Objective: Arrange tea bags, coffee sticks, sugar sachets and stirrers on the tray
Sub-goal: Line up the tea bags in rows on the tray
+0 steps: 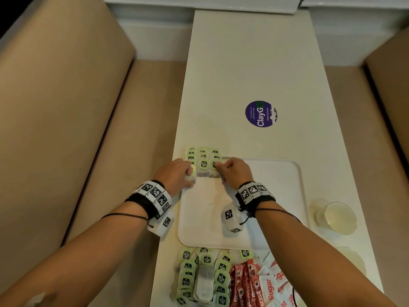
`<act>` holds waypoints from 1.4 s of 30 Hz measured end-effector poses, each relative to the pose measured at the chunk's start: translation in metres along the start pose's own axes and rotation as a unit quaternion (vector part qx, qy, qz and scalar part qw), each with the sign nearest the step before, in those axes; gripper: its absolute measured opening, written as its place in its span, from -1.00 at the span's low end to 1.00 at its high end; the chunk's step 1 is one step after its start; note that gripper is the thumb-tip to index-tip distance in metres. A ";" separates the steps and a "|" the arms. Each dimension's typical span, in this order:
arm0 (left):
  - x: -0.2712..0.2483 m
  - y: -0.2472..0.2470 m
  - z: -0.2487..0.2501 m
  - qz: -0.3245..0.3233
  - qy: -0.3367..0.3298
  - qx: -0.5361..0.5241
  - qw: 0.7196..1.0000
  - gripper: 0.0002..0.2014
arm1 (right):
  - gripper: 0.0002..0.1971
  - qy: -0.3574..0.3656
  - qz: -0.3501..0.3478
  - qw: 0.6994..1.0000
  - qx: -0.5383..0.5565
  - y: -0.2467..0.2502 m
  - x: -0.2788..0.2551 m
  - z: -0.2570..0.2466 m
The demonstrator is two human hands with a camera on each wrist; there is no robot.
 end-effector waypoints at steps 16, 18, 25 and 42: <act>-0.094 -0.045 0.013 -0.131 -0.115 -0.023 0.984 -0.75 | -0.80 0.088 -0.083 0.990 -0.072 0.002 -0.117 0.033; -0.106 -0.059 0.014 -0.145 -0.131 -0.018 0.981 -0.72 | -0.82 0.097 -0.115 0.984 -0.094 0.000 -0.136 0.038; -0.135 -0.084 0.026 -0.177 -0.148 -0.007 0.973 -0.72 | -0.79 0.094 -0.152 0.962 -0.209 -0.010 -0.187 0.058; -0.179 -0.106 0.040 -0.186 -0.155 0.017 0.970 -0.19 | -0.45 0.036 -0.179 0.923 -0.339 -0.031 -0.225 0.065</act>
Point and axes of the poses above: each hand's wrist, its own x-axis towards the middle knuckle, its own y-axis out of the back of the hand, z = x × y, the point moved 1 cm from there along x, towards the middle knuckle, and after that the axes turned 8 degrees about -z, right-handed, at the moved point
